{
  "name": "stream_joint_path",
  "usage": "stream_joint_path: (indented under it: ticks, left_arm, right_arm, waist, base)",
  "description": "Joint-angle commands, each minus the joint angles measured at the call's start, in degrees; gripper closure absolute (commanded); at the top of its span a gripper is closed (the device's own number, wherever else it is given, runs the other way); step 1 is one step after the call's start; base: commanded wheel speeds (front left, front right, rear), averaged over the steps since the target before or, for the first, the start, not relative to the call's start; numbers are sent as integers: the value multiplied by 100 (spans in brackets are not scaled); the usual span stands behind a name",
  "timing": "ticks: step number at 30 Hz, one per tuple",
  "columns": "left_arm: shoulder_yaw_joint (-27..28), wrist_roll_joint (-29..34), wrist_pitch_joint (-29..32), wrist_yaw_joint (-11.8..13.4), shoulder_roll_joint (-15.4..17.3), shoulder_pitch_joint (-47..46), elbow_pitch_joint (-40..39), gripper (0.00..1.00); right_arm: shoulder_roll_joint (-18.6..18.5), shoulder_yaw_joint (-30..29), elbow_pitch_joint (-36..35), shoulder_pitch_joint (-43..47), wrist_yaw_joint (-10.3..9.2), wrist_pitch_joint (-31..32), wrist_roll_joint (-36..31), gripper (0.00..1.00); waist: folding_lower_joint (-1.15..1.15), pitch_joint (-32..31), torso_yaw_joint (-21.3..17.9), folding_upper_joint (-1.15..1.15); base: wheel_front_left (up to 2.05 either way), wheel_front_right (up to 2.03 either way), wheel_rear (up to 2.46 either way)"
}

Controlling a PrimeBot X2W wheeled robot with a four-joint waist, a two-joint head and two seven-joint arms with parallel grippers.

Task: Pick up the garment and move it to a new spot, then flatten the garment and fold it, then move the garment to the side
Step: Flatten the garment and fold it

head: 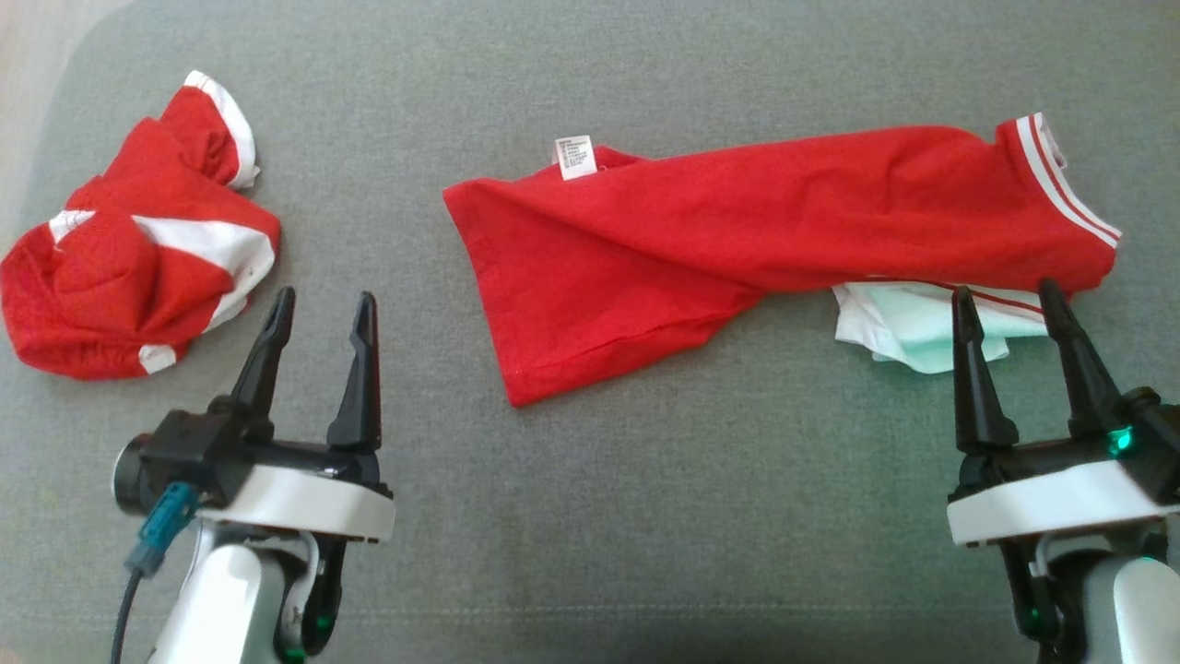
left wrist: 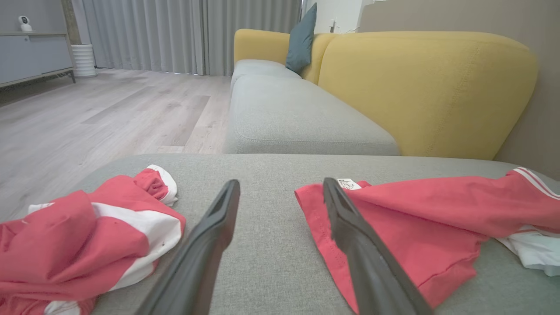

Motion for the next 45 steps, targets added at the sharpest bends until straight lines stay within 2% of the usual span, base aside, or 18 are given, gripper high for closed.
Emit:
stream_joint_path:
  ticks: [1, 7, 8, 12, 16, 21, 22, 23, 24, 25, 28, 38, 45]
  left_arm:
    - [244, 4, -29, -50, 40, -210, -153, 0]
    - [-149, 4, 142, -339, -99, -609, 175, 0]
    - [-363, -15, 338, -492, -186, -798, 418, 0]
    - [-666, -222, 1026, -706, -326, -1037, 1113, 0]
    - [-714, -509, 1547, -793, -390, -1192, 1578, 0]
    - [-779, -687, 1911, -852, -395, -1268, 1791, 0]
    - [-800, -705, 1966, -863, -387, -1276, 1808, 5]
    - [-823, -727, 2019, -876, -380, -1281, 1823, 35]
    - [-853, -743, 2069, -891, -369, -1285, 1833, 81]
    - [-885, -755, 2126, -903, -357, -1282, 1845, 100]
    - [-933, -765, 2186, -918, -329, -1279, 1832, 100]
    - [-1000, -694, 2052, -864, -285, -1347, 1632, 100]
    - [-918, -718, 1881, -808, -255, -1476, 1548, 100]
  right_arm:
    - [-28, 141, -224, -104, -4, 3, 32, 0]
    - [-28, 157, -251, -162, -4, 1, 35, 0]
    - [-28, 185, -245, -199, -4, -1, 46, 0]
    - [-28, 252, -189, -274, -4, -17, 86, 0]
    - [-28, 241, -142, -289, -4, -49, 129, 0]
    - [-28, 192, -91, -275, -4, -66, 174, 0]
    - [-28, 187, -84, -278, -4, -65, 180, 0]
    - [-28, 181, -75, -281, -4, -62, 185, 0]
    - [-28, 170, -61, -282, -4, -47, 195, 0]
    - [-28, 157, -41, -280, -4, -22, 201, 0]
    - [-28, 95, 32, -269, -4, 102, 241, 0]
    - [-51, -611, 552, -327, -4, 1321, 273, 0]
    - [-168, -775, 967, -764, -4, 1663, 323, 0]
  waist:
    - [0, 22, -2, 0]
    - [0, 223, -18, 0]
    - [0, 314, -49, 0]
    - [0, 447, -147, 0]
    - [0, 532, -223, 0]
    - [0, 577, -274, 0]
    - [0, 582, -282, 0]
    - [0, 585, -289, 0]
    - [0, 585, -295, 0]
    - [0, 582, -303, 0]
    - [0, 581, -317, 0]
    - [0, 765, -252, 0]
    - [0, 942, -135, 0]
  base:
    - [0, 0, 0]
    - [0, 0, 0]
    - [0, 0, 0]
    - [0, 0, 0]
    - [0, 0, 0]
    - [0, 0, 0]
    - [0, 0, 0]
    - [0, 0, 0]
    - [0, 0, 0]
    - [0, 0, 0]
    - [0, 0, 0]
    - [0, 0, 0]
    - [0, 0, 0]
